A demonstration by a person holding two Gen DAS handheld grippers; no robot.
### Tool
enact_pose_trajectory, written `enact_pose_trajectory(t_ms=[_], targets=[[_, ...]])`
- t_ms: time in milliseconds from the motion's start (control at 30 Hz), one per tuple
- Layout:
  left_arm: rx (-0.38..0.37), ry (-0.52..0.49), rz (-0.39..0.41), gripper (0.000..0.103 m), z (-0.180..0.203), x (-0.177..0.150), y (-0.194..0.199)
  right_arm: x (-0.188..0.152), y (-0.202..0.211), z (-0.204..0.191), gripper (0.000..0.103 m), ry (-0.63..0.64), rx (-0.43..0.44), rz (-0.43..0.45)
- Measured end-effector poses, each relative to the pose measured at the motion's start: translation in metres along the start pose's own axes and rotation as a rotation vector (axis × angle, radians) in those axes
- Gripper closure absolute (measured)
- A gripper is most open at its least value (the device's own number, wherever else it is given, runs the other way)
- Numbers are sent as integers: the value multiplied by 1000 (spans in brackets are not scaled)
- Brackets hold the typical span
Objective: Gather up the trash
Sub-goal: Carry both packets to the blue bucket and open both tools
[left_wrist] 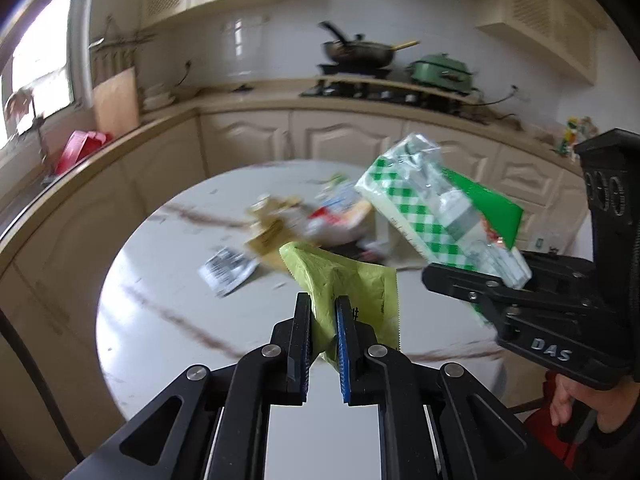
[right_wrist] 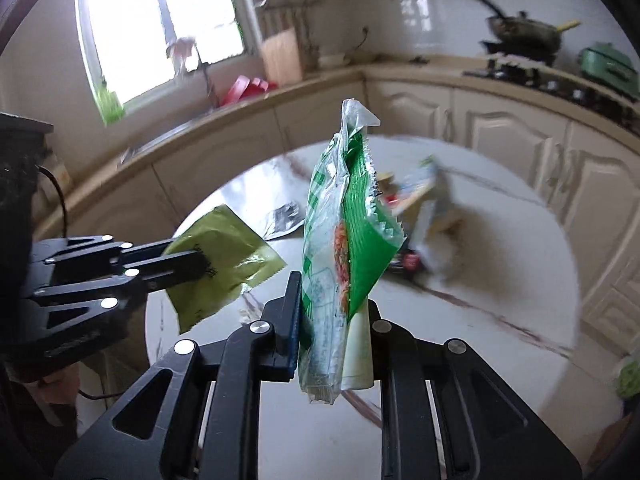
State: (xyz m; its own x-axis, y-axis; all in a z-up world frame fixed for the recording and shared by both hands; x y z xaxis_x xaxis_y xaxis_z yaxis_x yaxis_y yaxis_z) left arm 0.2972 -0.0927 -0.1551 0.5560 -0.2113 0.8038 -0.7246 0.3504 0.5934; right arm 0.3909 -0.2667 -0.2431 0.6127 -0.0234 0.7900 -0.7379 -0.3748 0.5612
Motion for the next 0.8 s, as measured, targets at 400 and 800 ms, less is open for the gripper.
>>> enact_pose_trajectory(t_ms=[400, 800], targets=[[-240, -179, -61, 95, 201, 11, -36, -66, 147, 143, 86, -181, -227, 58], [-322, -313, -289, 95, 329, -19, -180, -203, 138, 315, 82, -478, -366, -104]])
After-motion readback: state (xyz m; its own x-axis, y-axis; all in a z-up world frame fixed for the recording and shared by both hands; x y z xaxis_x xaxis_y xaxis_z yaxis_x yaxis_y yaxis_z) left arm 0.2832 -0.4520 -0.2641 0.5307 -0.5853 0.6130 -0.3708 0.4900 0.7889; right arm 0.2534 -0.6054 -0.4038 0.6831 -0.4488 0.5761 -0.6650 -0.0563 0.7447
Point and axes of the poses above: each gripper's, at about its wrist camera, not at the fingertips, and y roughly against the way its jaws point, z to its right, x to its top, the point moved 7 cm from there along -y, roughly the way its jaws point, and after that the axes turned 4 degrees about z, right-handed, at the moved point
